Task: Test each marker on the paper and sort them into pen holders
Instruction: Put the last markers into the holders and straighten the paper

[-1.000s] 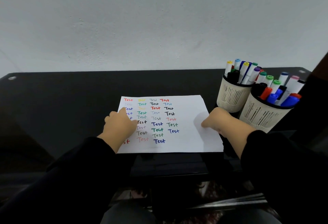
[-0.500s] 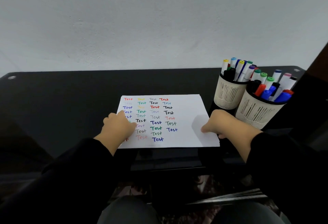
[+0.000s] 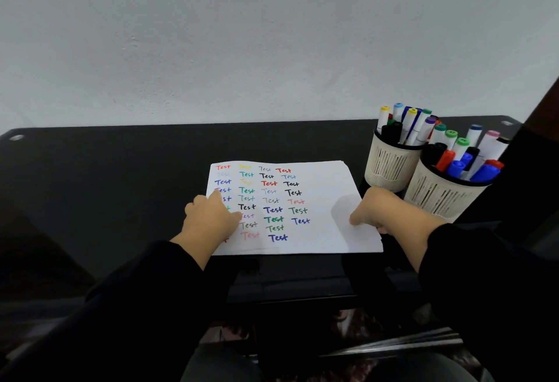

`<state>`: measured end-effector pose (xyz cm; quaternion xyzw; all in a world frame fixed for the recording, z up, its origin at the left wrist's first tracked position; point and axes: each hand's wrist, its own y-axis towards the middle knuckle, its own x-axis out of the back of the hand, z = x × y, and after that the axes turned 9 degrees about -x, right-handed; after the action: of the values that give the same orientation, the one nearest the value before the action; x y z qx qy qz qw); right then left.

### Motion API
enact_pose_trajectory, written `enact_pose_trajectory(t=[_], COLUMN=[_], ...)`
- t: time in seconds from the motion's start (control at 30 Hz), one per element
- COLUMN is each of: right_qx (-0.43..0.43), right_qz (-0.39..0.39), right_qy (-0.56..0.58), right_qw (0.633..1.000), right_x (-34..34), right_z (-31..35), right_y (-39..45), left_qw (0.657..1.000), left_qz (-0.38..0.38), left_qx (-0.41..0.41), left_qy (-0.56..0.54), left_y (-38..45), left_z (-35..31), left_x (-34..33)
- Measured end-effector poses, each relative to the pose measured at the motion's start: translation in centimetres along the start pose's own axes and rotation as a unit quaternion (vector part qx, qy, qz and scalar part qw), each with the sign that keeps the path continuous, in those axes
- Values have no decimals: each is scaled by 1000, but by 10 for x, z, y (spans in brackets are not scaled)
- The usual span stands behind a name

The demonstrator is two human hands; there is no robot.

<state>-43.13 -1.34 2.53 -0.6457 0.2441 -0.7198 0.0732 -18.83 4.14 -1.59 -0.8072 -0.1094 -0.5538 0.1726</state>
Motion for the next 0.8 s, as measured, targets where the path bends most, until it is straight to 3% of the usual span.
enact_pose_trajectory(t=[0.3,0.53,0.8], right_qx=[19,6,33], right_qz=[19,52,16], right_qy=[-55,-9,47], right_qw=[998,999,998], right_x=[3,3,4], right_z=[-2,-2,-7], right_y=[-10,-6,3], left_qw=[999,999,999], left_qz=[8,17,12], left_qx=[-23,-19,-15], left_qy=[23,36,31], left_y=[5,3,-2], left_z=[5,1,-8], left_x=[-6,-4,-8])
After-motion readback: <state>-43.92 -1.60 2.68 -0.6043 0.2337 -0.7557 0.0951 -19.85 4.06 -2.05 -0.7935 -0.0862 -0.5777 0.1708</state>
